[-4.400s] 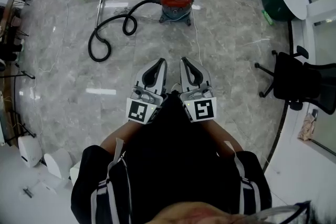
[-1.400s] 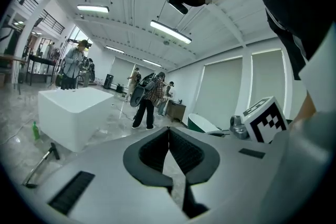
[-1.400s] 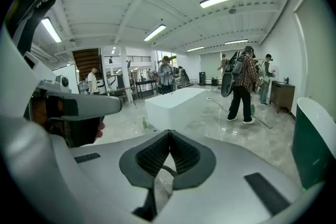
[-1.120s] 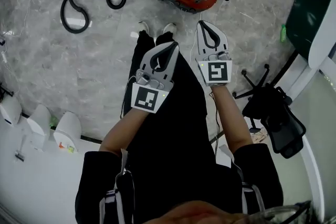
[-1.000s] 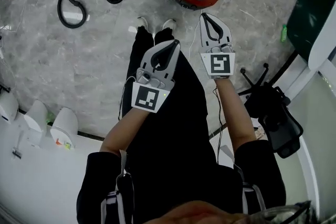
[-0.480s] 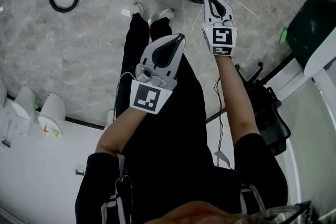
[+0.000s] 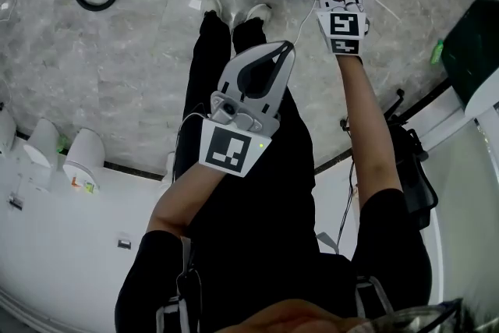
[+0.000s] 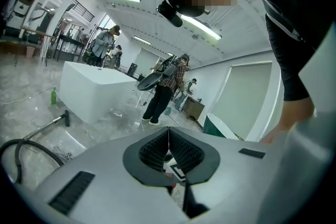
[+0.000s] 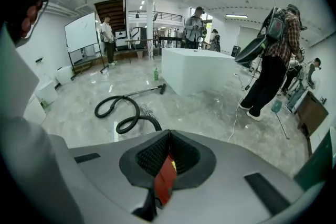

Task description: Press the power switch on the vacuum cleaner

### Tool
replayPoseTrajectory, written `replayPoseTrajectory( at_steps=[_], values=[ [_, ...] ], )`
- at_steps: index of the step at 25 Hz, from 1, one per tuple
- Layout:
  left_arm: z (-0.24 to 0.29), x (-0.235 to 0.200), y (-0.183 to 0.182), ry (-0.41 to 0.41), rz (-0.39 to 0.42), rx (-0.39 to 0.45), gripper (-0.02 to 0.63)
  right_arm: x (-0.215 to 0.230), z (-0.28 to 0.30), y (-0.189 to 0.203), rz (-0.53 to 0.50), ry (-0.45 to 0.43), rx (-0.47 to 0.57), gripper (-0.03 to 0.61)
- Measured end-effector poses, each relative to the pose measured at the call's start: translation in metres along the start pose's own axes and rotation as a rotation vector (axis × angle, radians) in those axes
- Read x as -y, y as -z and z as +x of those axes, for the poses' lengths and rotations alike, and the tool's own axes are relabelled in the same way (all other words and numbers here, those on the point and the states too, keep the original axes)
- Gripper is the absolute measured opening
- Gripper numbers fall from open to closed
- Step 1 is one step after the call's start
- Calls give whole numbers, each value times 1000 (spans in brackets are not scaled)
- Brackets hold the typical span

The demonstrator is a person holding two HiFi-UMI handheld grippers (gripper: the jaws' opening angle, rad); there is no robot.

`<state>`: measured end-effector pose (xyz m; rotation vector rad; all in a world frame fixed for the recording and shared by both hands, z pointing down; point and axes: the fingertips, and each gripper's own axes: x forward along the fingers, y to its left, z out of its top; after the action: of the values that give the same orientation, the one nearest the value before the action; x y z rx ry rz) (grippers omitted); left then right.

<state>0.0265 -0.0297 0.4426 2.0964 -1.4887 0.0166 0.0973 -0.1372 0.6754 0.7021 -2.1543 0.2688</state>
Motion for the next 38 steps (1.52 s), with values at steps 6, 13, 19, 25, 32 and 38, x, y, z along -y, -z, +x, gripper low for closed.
replayPoseTrajectory(
  at_steps=[6,13,19,25,32,38],
  values=[
    [9,-11,21,3,-24,-36,18,5,39,35,17,21,-70,15],
    [12,-24,43,-16,-97,-54,18,2,77,57,-5,-42,-152,15],
    [7,-31,48,-25,-82,-84,18,3,100,57,-5,-55,-159,15],
    [8,-30,51,-18,-86,-84,18,5,115,65,17,-60,-206,15],
    [6,-49,50,-61,-95,-89,18,9,131,78,79,-47,-262,15],
    [2,-64,53,-102,-103,-90,18,10,132,92,-9,-14,-336,15]
  ],
)
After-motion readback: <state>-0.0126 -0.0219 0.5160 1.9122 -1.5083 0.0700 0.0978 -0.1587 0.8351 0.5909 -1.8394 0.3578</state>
